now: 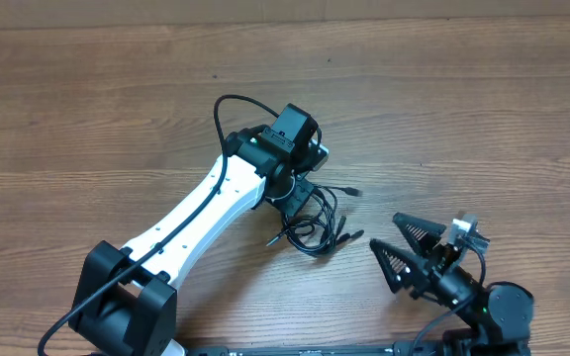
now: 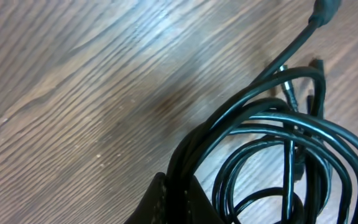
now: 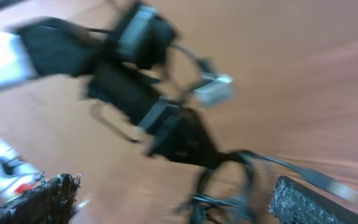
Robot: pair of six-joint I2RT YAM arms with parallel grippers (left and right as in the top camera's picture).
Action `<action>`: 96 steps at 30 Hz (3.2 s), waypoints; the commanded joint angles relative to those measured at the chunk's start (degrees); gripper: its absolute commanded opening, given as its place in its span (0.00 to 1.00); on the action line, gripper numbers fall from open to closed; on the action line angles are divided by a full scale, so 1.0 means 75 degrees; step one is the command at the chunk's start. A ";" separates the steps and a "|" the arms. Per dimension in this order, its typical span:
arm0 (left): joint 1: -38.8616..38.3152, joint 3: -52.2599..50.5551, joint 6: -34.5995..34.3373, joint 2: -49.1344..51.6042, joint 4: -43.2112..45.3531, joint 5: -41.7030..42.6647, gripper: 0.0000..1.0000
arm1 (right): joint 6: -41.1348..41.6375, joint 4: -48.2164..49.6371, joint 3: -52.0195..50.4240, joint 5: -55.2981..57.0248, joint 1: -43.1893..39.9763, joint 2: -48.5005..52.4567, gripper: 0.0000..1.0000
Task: Untangle cables
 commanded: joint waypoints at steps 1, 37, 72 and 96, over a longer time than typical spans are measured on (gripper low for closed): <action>-0.0003 0.0207 0.0428 -0.0108 0.0055 0.0813 0.04 | 0.0443 -0.0233 0.0909 -0.0883 0.0009 -0.0023 1.00; 0.0656 0.0204 -0.4182 -0.0105 -0.0358 -0.1769 1.00 | -0.5202 -0.4902 0.5059 -0.0210 0.0554 0.8218 1.00; 0.1638 0.0152 -0.3853 0.0026 -0.0032 -0.1711 1.00 | -0.5208 -0.1486 0.5056 0.1749 0.3340 1.1858 0.63; 0.1638 0.0149 -0.3768 0.0026 -0.0044 -0.1711 0.99 | -0.6003 -0.1480 0.5033 0.2218 0.3774 1.1873 0.53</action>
